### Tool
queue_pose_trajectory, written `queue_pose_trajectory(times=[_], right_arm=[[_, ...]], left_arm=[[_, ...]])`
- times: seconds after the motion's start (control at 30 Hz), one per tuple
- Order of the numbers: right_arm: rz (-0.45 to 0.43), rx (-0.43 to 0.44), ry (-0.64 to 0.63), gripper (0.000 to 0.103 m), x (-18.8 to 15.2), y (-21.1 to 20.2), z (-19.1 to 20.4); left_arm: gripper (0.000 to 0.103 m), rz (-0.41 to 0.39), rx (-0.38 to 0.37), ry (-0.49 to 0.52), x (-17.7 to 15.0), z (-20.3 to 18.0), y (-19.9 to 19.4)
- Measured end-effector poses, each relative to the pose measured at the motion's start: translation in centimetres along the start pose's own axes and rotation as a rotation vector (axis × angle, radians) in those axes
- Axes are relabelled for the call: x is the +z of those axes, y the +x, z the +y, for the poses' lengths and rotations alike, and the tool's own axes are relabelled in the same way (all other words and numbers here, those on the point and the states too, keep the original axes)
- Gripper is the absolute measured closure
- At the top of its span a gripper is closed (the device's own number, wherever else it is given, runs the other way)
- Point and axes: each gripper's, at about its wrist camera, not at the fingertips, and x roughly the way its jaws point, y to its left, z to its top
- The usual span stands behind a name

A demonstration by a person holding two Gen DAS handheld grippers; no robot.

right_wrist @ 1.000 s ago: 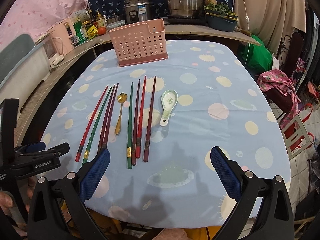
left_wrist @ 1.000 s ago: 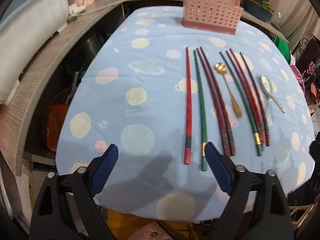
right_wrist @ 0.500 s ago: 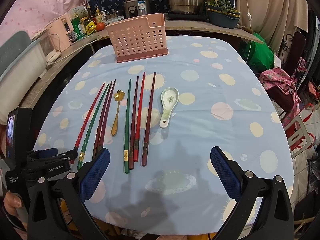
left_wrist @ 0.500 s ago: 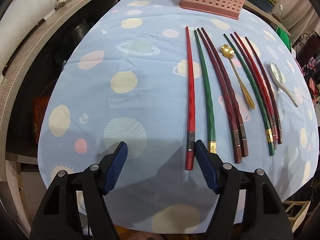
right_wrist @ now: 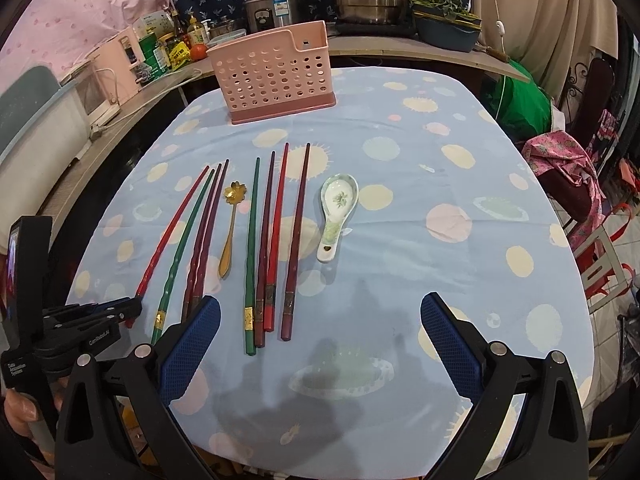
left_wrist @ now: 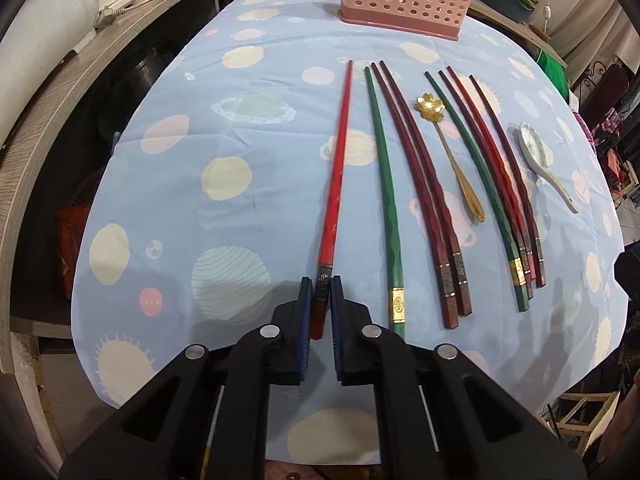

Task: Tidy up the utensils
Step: 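Grasp a red chopstick with the left tool while the right tool grasps the white ceramic spoon, then lift the red chopstick and white spoon with both tools toward the pink basket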

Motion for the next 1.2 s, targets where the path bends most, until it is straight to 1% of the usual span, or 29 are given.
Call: queue_pose_trajectory(times=[0.2, 0.27, 0.3, 0.37, 0.4, 0.47, 0.5, 0.67, 0.73, 0.8, 1.0, 1.2], right_arm=[[-0.001, 0.025, 0.045, 0.016, 1.4, 1.3, -1.4], [0.004, 0.027, 0.056, 0.024, 2.0, 2.1, -1.9], [0.007, 0.031, 0.063, 0.026, 2.3, 2.5, -2.1], [0.013, 0.045, 0.076, 0.036, 2.8, 3.3, -2.5], [0.017, 0.047, 0.078, 0.039, 3.1, 3.7, -2.6], [0.023, 0.055, 0.082, 0.051, 3.5, 4.5, -2.7], [0.029, 0.059, 0.086, 0.053, 3.6, 5.0, -2.8], [0.064, 0.063, 0.094, 0.076, 3.5, 6.8, -3.0], [0.081, 0.073, 0.104, 0.080, 3.3, 7.4, -3.1], [0.094, 0.085, 0.110, 0.082, 3.1, 7.9, -3.2], [0.117, 0.092, 0.109, 0.082, 2.6, 8.7, -3.0], [0.116, 0.089, 0.079, 0.082, 2.4, 8.9, -2.1]], left_arm=[[0.096, -0.028, 0.015, 0.010, 0.7, -0.5, -0.7], [0.096, -0.028, 0.017, 0.007, 0.9, -0.4, -0.7], [0.096, -0.027, 0.019, 0.006, 1.0, -0.4, -0.7], [0.096, -0.025, 0.022, 0.004, 1.1, -0.4, -0.6], [0.096, -0.023, 0.024, 0.003, 1.2, -0.4, -0.6], [0.096, -0.022, 0.025, 0.003, 1.2, -0.4, -0.5], [0.096, -0.020, 0.027, 0.003, 1.1, -0.4, -0.5], [0.096, -0.014, 0.034, -0.003, 1.0, -0.2, -0.3], [0.096, -0.011, 0.035, -0.004, 1.0, -0.1, -0.3], [0.096, -0.007, 0.033, -0.005, 1.0, -0.1, -0.2], [0.096, 0.002, 0.033, -0.001, 1.0, -0.1, 0.2], [0.096, 0.011, 0.022, -0.010, 0.9, 0.0, 0.4]])
